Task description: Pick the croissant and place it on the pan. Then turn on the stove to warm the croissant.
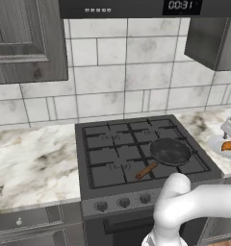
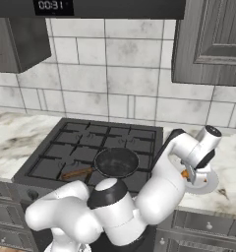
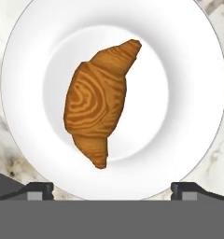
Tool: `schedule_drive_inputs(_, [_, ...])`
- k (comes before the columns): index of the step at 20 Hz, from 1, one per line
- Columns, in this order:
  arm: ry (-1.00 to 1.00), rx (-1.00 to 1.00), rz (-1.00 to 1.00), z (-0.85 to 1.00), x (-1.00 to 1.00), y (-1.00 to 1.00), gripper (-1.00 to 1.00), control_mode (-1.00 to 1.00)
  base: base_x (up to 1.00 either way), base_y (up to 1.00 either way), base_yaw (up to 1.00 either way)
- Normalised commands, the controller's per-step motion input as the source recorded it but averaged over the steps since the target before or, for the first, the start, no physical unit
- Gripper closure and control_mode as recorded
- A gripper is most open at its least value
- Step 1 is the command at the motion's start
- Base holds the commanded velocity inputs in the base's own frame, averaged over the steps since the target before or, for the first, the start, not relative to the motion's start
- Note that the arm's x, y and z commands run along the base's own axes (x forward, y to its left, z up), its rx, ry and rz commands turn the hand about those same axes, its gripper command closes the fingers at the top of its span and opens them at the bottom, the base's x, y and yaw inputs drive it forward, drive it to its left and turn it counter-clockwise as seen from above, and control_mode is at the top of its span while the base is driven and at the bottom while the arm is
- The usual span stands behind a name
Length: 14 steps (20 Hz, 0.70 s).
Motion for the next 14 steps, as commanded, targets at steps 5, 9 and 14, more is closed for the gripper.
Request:
schedule_drive_inputs(5, [0.0, 0.0, 0.0, -0.04, 0.15, -0.01, -1.0, -1.0, 0.0, 0.0, 0.0])
schedule_drive_inputs(9, [0.0, 0.0, 0.0, -0.09, 0.16, -0.09, -1.0, -1.0, 0.0, 0.0, 0.0])
schedule_drive_inputs(14, [0.0, 0.0, 0.0, -0.1, 0.17, -0.14, -1.0, -1.0, 0.0, 0.0, 0.0])
